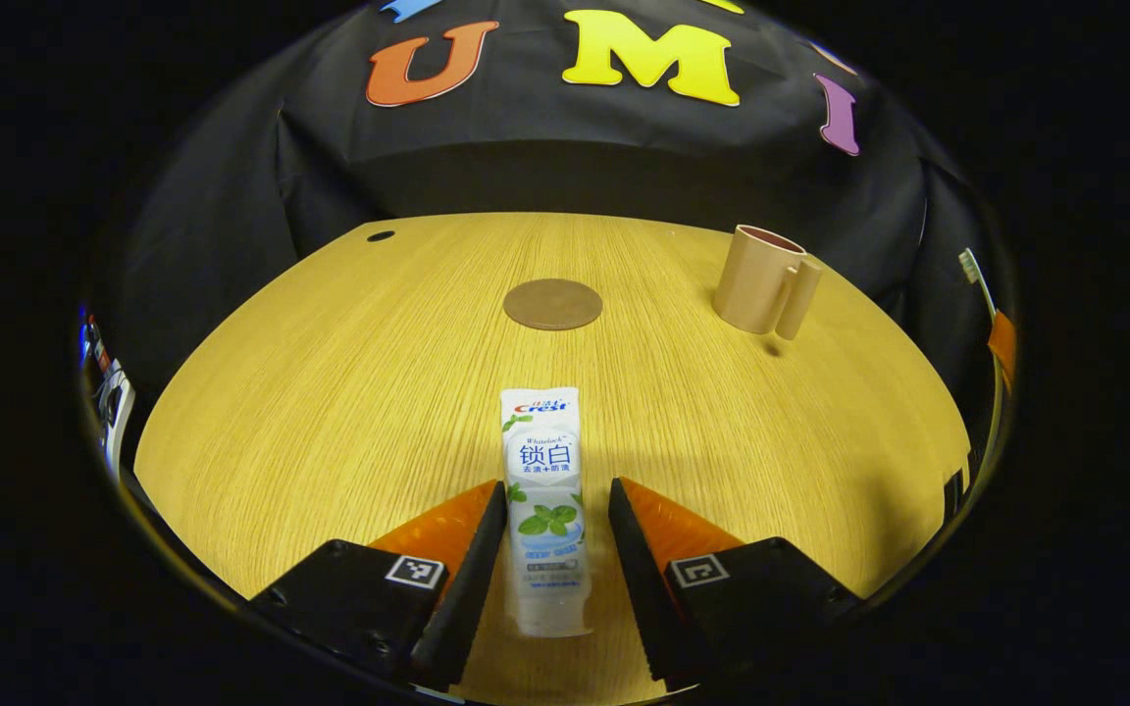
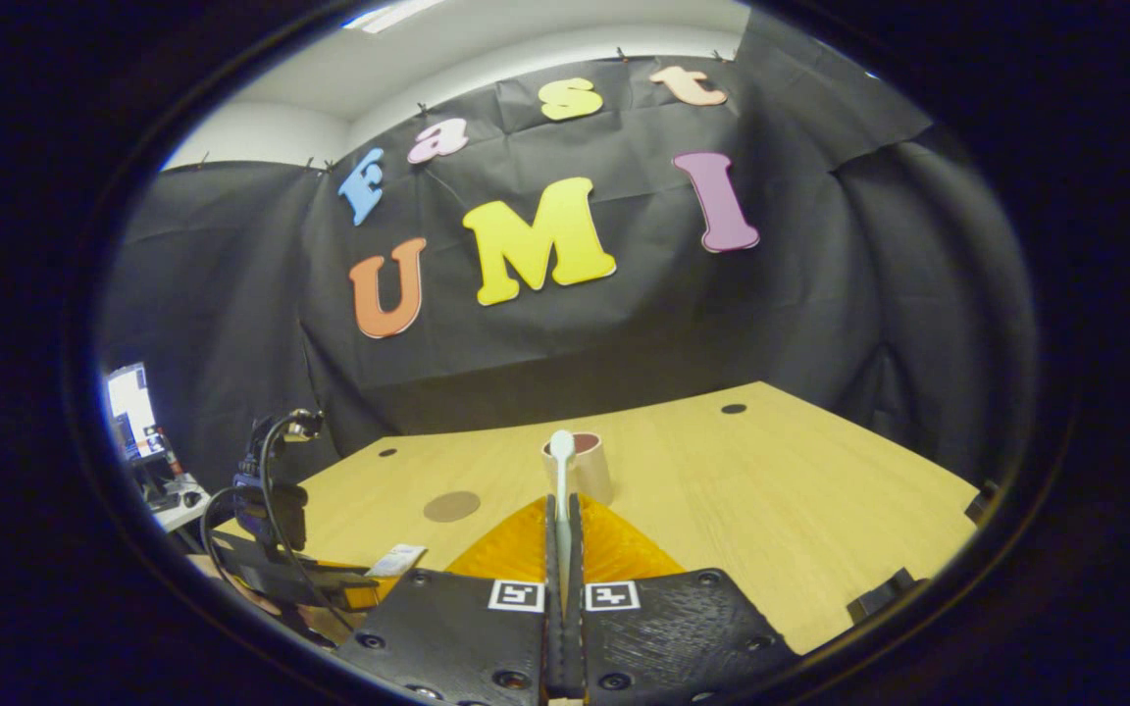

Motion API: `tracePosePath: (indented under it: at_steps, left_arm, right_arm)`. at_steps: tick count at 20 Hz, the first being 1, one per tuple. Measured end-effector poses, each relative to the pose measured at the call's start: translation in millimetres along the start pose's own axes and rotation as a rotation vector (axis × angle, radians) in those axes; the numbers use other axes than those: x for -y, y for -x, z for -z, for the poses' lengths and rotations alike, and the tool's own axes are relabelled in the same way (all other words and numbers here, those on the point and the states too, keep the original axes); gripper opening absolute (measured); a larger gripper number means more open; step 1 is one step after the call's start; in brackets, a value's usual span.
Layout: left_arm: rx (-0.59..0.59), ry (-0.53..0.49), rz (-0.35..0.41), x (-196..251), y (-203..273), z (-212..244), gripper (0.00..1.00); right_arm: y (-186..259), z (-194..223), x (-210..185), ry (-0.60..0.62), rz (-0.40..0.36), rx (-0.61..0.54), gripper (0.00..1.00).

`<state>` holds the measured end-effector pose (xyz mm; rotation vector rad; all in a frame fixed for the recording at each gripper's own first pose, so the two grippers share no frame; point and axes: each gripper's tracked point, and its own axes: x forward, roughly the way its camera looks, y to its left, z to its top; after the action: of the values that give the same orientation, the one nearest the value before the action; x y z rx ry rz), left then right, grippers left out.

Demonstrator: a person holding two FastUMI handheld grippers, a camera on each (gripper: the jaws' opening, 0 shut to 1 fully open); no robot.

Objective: Put the toothbrush and toothpaste on the desktop into the cup, then pick up the cup and place it on the coaster on the desktop.

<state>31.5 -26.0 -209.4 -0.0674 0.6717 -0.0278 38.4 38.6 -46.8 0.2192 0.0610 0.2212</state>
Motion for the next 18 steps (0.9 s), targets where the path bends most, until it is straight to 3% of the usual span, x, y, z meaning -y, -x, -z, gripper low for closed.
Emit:
tracePosePath:
  at_steps: [3,5,7,8,10,11,12,15,18]
  left_arm:
    - [-0.004,-0.023,-0.022,-6,1,-2,0.65]
    - [-0.002,-0.031,-0.027,-11,1,-2,0.51]
    - [0.009,-0.047,-0.029,-3,-4,-6,0.48]
    - [0.023,-0.074,-0.046,-2,-9,-8,0.53]
    - [0.066,-0.124,-0.063,-3,-10,-14,0.45]
    - [0.080,-0.112,-0.055,-1,-8,-15,0.48]
    - [0.088,-0.090,-0.035,3,-5,-17,0.42]
    - [0.155,-0.039,-0.021,4,4,-33,0.45]
    - [0.256,-0.002,-0.016,6,25,-64,0.41]
  right_arm:
    - [1,-14,0,-0.007,0.006,0.028,0.01]
    - [1,-24,0,-0.023,0.004,0.037,0.01]
    - [-2,-30,1,-0.020,0.013,0.045,0.00]
    - [-3,-31,1,-0.012,0.015,0.049,0.01]
    - [-6,-33,0,0.016,0.017,0.053,0.01]
    - [-8,-34,0,0.026,0.021,0.052,0.01]
    - [-11,-35,-3,0.027,0.016,0.050,0.01]
    - [-22,-42,-7,0.020,0.001,0.043,0.01]
    - [-39,-51,-11,0.038,-0.004,0.048,0.01]
